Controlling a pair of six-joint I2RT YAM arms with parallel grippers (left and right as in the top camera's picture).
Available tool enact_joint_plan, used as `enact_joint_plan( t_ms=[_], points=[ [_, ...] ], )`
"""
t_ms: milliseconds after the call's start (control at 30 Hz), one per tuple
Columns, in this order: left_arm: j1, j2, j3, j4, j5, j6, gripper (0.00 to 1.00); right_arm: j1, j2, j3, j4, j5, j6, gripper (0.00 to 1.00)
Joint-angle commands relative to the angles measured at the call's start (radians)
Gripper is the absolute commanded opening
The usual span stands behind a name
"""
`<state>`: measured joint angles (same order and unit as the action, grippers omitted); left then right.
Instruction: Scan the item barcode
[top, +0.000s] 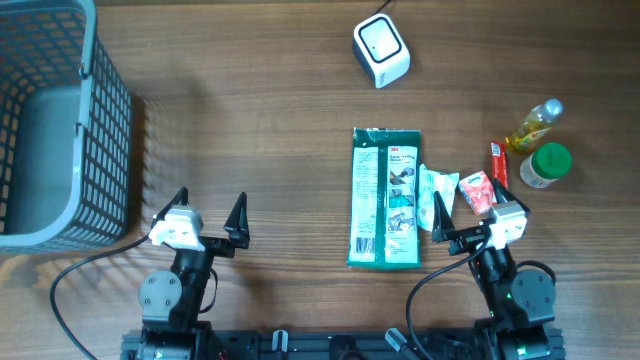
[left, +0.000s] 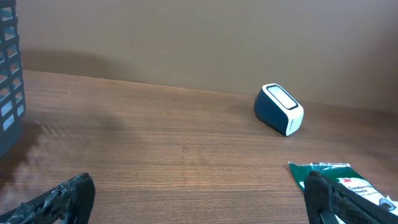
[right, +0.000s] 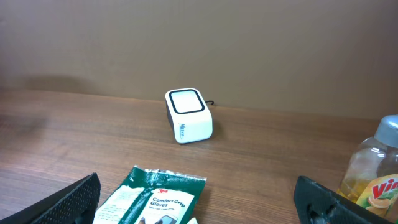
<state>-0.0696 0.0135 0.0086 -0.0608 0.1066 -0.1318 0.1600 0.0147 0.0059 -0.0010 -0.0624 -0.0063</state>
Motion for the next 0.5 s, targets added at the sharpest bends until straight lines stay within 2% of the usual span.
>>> enact_joint_plan(
  t_ms=[0,467],
  points=[
    [0.009,-0.01,-0.003,-0.007,0.016,0.02,1.0,-0.007,-0.01,-0.001,0.002,0.012,-0.017,1.0],
    [0.009,-0.01,-0.003,-0.007,0.016,0.02,1.0,-0.007,-0.01,-0.001,0.002,0.012,-0.018,1.0]
  ],
)
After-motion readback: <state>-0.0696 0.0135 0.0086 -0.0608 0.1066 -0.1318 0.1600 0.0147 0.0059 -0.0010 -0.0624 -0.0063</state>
